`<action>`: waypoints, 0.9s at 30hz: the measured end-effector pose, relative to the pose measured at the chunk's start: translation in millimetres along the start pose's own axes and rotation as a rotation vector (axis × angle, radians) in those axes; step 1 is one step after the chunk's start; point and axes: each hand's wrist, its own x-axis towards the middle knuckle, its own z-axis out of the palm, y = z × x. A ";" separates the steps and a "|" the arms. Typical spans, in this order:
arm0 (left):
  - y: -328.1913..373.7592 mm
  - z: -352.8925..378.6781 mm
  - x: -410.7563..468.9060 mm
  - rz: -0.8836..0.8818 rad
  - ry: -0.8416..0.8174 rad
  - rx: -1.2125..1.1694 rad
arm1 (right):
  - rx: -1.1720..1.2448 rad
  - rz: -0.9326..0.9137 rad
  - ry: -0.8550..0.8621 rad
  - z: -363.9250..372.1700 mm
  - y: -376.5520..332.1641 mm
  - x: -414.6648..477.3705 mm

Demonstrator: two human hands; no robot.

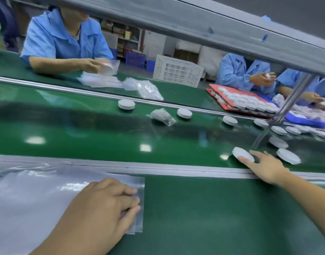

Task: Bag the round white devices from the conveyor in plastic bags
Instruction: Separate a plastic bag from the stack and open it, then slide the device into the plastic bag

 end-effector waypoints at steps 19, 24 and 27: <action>0.9 -9.8 1.7 -0.305 0.151 -0.287 | -0.030 -1.407 0.628 23.4 -142.8 -154.1; 15.5 -22.4 8.8 -0.295 0.005 -0.942 | 0.566 -1.355 0.449 44.7 -174.7 -206.2; 21.3 -21.5 5.8 -0.300 0.000 -1.056 | 1.094 -0.916 0.216 44.9 -191.2 -222.5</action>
